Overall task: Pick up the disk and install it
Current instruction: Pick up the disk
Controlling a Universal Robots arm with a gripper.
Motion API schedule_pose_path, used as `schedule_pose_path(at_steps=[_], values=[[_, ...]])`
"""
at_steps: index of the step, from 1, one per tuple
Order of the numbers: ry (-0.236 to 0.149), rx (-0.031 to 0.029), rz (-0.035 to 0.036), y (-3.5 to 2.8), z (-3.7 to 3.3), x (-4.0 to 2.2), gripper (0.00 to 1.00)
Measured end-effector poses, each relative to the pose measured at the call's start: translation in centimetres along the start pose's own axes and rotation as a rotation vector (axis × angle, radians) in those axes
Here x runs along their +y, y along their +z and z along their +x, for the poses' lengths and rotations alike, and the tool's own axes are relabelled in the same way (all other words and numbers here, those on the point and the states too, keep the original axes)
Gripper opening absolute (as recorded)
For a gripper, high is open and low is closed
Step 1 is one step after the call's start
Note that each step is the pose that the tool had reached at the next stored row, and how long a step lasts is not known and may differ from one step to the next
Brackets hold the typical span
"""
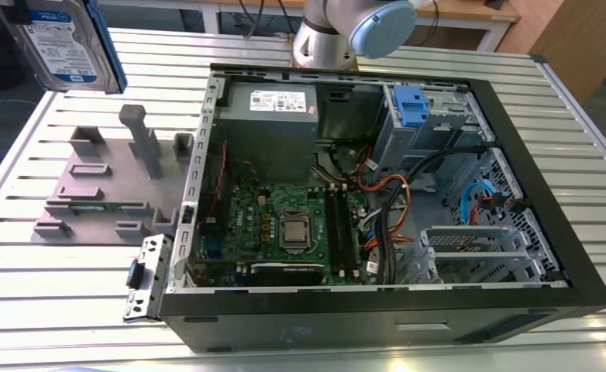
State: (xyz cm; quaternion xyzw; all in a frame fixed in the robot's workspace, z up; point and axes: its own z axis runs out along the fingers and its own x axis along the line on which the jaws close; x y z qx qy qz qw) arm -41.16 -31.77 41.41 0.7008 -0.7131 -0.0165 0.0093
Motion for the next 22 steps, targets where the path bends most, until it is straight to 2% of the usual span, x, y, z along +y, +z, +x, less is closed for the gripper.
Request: schedule_pose_path(at_steps=[22], values=[[0.000, 0.0000, 0.0001, -1.37, -0.01, 0.05, 0.37]])
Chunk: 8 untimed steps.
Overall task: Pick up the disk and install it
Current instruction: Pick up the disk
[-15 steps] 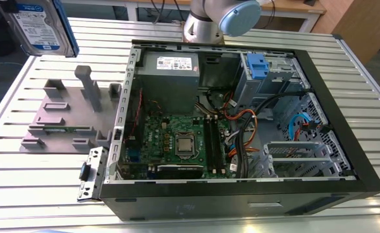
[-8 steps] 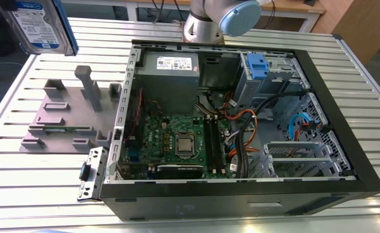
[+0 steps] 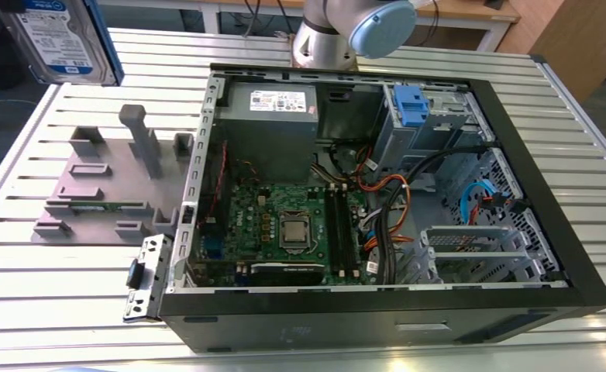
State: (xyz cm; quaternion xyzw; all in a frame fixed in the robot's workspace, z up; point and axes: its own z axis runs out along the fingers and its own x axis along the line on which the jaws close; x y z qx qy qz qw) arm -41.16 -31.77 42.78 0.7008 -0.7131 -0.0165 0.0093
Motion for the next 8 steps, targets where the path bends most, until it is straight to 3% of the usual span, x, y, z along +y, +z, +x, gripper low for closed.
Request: schedule_pose_path(at_steps=[8], values=[[0.000, 0.0000, 0.0000, -0.54, 0.00, 0.02, 0.37]])
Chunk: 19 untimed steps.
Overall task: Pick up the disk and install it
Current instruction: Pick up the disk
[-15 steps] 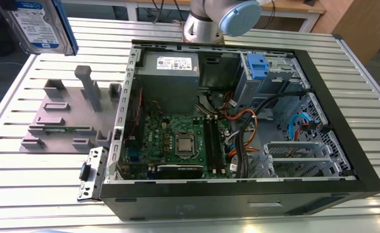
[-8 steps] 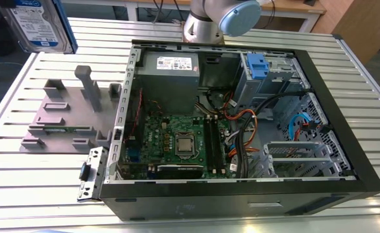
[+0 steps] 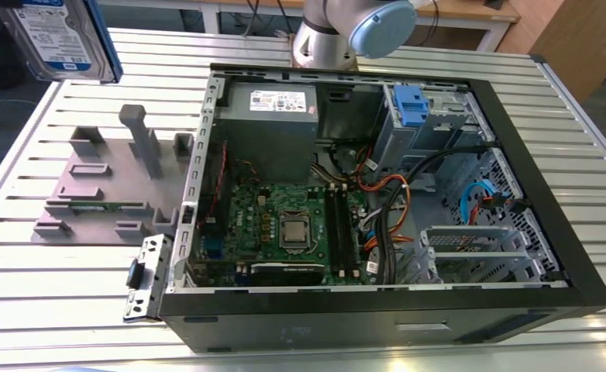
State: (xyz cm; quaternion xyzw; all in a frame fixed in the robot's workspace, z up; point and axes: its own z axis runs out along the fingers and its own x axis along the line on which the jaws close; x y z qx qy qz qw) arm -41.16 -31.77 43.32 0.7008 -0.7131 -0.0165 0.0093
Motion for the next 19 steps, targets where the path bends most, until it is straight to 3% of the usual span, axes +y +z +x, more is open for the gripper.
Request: schedule_pose_path(at_steps=[19], values=[[0.000, 0.0000, 0.0000, -1.31, -0.01, 0.05, 0.37]])
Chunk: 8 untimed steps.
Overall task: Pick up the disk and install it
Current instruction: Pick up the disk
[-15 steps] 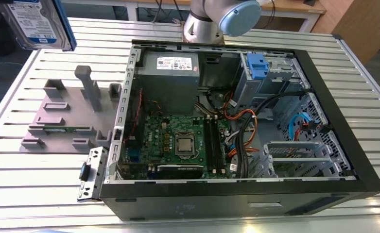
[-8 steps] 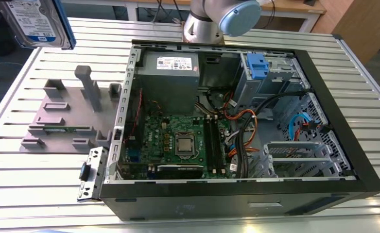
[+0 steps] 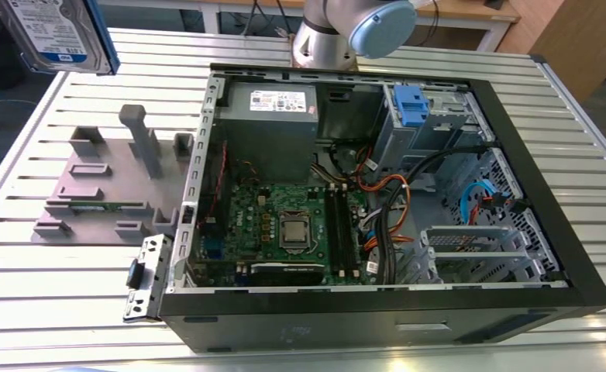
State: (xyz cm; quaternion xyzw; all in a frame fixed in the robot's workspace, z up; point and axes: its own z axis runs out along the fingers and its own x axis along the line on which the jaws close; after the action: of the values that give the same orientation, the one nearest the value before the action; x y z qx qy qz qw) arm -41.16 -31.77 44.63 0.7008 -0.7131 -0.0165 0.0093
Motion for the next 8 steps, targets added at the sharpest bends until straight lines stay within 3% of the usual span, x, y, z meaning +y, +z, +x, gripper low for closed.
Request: schedule_pose_path(at_steps=[8], values=[[0.000, 0.0001, -0.0001, -0.49, 0.00, 0.02, 0.37]])
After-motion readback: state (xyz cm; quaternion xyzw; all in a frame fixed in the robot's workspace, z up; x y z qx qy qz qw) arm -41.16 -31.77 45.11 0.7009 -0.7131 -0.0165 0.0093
